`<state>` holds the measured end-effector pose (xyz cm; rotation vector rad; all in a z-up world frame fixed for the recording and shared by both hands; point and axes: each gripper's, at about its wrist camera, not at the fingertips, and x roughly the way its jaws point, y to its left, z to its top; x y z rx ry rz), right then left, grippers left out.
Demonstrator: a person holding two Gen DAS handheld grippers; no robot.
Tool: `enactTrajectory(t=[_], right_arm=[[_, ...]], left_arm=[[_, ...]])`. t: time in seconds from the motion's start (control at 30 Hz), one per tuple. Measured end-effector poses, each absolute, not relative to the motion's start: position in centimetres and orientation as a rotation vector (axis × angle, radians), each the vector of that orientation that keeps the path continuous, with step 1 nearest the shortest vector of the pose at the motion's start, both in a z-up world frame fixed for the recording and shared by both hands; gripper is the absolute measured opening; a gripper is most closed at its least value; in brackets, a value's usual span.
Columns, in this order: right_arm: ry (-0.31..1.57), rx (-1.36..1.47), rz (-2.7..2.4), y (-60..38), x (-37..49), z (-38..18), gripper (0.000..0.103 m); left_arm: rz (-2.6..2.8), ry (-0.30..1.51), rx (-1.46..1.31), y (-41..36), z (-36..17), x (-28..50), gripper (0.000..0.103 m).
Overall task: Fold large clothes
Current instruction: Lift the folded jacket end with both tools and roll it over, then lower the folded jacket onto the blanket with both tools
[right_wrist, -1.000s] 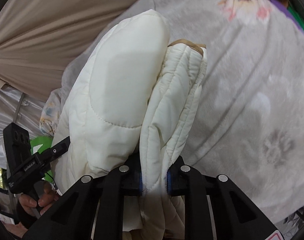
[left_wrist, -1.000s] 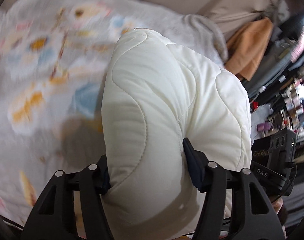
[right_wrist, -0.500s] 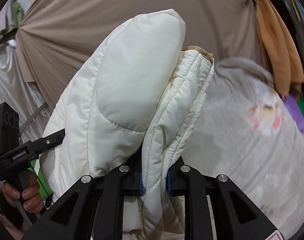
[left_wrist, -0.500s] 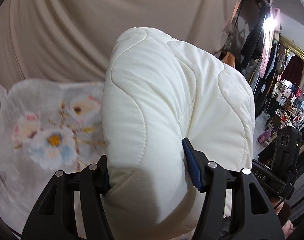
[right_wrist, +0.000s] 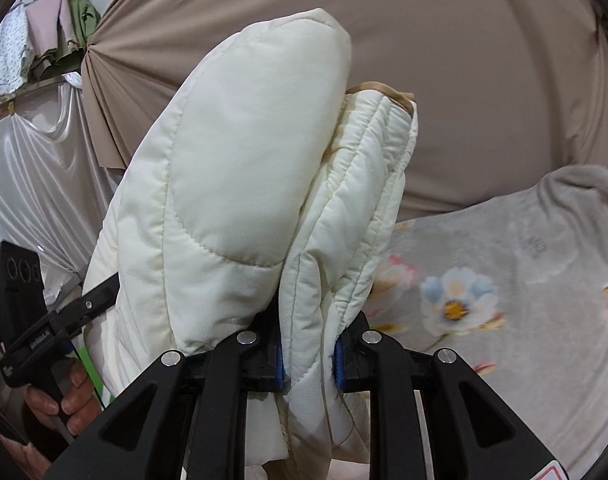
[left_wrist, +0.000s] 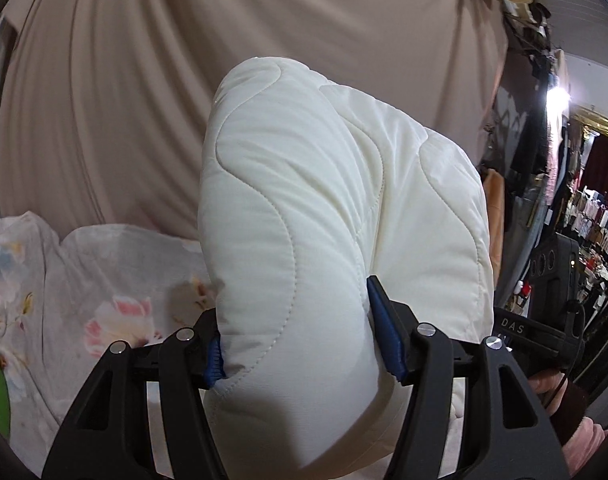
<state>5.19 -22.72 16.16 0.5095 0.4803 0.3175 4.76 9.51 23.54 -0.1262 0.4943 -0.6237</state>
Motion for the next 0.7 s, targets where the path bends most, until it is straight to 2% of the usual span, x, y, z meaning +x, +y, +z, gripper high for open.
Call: enactTrajectory(t=[0.27, 0.57, 0.7], right_arm=[[0.703, 0.573, 0.303, -16.7, 14.2, 6.1, 0.019], [0.952, 0.576, 0.214, -12.9, 19.2, -6.3, 0.02], [0.974, 0.606, 0.177, -13.1, 19.2, -9.1, 0.029]], left_arm=[[-0.549, 0.706, -0.17, 13.3, 11.9, 13.1, 0.059], [-0.48, 0.961, -0.183, 14.7, -1.2, 18.5, 0.059], [-0.446, 0.975, -0.206, 15.3, -3.8, 18.4, 0.066]])
